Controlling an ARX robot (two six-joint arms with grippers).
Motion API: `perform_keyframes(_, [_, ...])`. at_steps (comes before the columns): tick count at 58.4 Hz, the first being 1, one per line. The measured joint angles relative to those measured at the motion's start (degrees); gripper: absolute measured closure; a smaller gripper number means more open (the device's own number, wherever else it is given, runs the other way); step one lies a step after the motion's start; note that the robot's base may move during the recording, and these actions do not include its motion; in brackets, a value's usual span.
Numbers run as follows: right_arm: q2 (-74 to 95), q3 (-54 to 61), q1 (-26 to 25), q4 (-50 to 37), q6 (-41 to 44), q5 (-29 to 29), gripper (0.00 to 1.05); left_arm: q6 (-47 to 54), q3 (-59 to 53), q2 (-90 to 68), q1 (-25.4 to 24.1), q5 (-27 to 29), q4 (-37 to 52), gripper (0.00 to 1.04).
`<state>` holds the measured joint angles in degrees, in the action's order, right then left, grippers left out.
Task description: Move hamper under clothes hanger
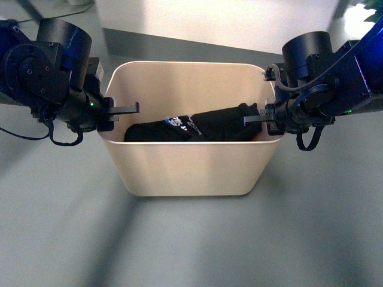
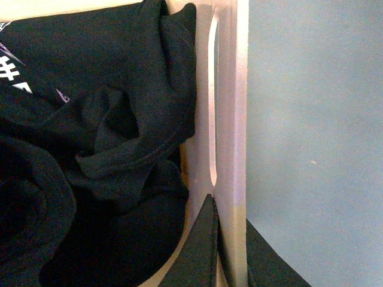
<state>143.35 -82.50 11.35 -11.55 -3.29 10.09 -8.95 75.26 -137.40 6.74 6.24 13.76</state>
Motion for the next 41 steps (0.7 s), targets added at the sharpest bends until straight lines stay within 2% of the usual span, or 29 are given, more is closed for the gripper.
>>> perform_keyframes(15, [0.0, 0.3, -1.9, 0.0, 0.0, 0.7, 1.02, 0.0, 0.2, 0.0, 2.0, -0.9, 0.0, 1.01])
perform_keyframes(30, [0.0, 0.3, 0.8, 0.0, 0.0, -0.2, 1.02, 0.0, 0.1, 0.0, -0.5, 0.2, 0.0, 1.01])
perform_keyframes(41, [0.0, 0.3, 0.7, 0.0, 0.0, -0.1, 1.02, 0.0, 0.1, 0.0, -0.4, 0.2, 0.0, 1.01])
